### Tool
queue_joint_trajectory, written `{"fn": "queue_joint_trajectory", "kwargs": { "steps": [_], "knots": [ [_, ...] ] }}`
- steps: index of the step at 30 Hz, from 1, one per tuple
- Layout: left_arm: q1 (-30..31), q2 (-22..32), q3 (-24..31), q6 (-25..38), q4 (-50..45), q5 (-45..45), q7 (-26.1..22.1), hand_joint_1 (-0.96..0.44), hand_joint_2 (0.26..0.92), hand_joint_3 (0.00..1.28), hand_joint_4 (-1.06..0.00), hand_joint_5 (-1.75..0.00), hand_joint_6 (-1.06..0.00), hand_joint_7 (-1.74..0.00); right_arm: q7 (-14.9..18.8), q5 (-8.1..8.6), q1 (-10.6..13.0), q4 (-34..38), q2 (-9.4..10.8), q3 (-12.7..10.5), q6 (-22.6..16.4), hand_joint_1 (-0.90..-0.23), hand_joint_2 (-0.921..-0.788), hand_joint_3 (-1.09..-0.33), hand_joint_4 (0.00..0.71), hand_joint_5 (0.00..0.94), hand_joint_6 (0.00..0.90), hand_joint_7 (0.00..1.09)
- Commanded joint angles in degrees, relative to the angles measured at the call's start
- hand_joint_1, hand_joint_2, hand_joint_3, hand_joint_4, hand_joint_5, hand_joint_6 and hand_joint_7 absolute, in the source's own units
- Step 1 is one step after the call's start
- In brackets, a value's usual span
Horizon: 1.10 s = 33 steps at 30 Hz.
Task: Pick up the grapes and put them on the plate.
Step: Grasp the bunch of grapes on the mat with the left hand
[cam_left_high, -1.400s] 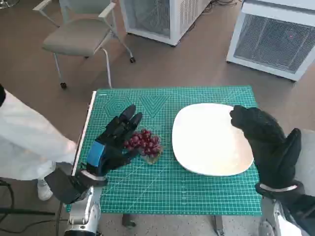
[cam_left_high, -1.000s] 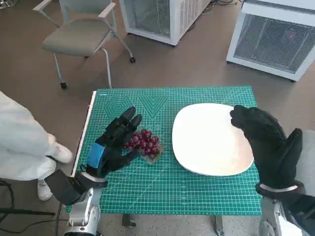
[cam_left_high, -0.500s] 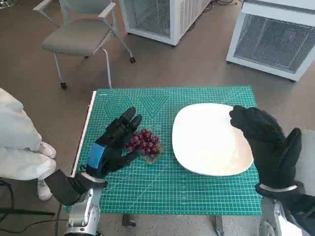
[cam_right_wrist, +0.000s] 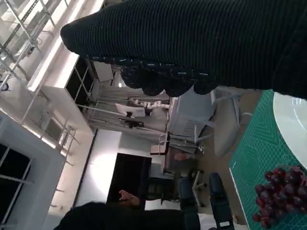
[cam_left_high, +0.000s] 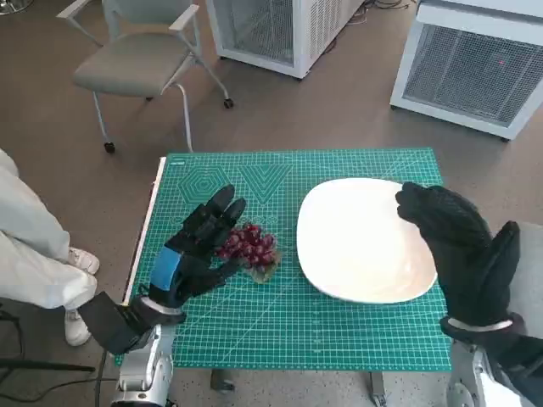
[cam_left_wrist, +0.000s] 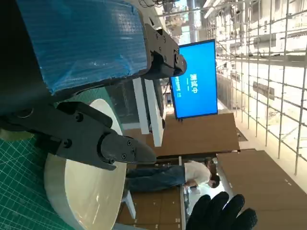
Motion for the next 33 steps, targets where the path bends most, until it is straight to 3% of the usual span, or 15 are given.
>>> {"fn": "queue_joint_trajectory", "kwargs": {
  "steps": [1, 8, 11, 13, 15, 21, 33],
  "knots": [
    [-0.37, 0.44, -0.24, 0.63, -0.24, 0.47, -0.22, -0.39, 0.921, 0.14, -0.26, 0.00, -0.38, 0.00, 0.03, -0.51, 1.07, 0.61, -0.18, -0.14, 0.42, -0.426, -0.921, -0.629, 0.385, 0.729, 0.145, 1.01],
    [-0.36, 2.95, -1.23, -1.76, -1.08, 6.58, 1.97, -0.38, 0.921, 0.11, -0.26, 0.00, -0.37, 0.00, -0.10, -0.79, 1.16, 0.32, -0.26, -0.11, 0.47, -0.426, -0.921, -0.629, 0.385, 0.729, 0.145, 1.01],
    [0.37, 7.94, -3.64, -2.62, -4.79, 23.99, 9.91, -0.35, 0.905, 0.06, -0.22, 0.00, -0.32, 0.00, -0.12, -0.84, 1.21, 0.21, -0.35, -0.13, 0.54, -0.425, -0.921, -0.629, 0.384, 0.729, 0.144, 1.01],
    [1.18, 11.92, -5.86, 1.83, -10.51, 38.87, 15.53, -0.29, 0.876, 0.04, -0.17, 0.00, -0.26, 0.00, -0.11, -0.82, 1.21, 0.17, -0.43, -0.17, 0.59, -0.425, -0.921, -0.629, 0.384, 0.729, 0.144, 1.01],
    [1.45, 13.92, -7.44, 8.08, -15.45, 47.70, 17.09, -0.19, 0.841, 0.02, -0.12, 0.00, -0.20, 0.00, -0.10, -0.82, 1.19, 0.16, -0.48, -0.18, 0.61, -0.425, -0.921, -0.630, 0.384, 0.730, 0.144, 1.01],
    [-1.04, 13.63, -9.62, 22.91, -20.91, 51.70, 10.92, 0.02, 0.782, 0.00, -0.03, 0.00, -0.14, 0.00, -0.02, -0.79, 1.31, 0.00, -0.61, -0.21, 0.60, -0.425, -0.921, -0.630, 0.384, 0.731, 0.144, 1.01],
    [-2.98, 13.17, -14.28, 35.99, -27.54, 56.34, 4.82, 0.07, 0.768, 0.00, -0.01, 0.00, -0.16, -0.01, 0.14, -0.48, 1.80, -0.58, -0.82, -0.46, 0.72, -0.426, -0.921, -0.629, 0.383, 0.732, 0.144, 1.01]
  ]
}}
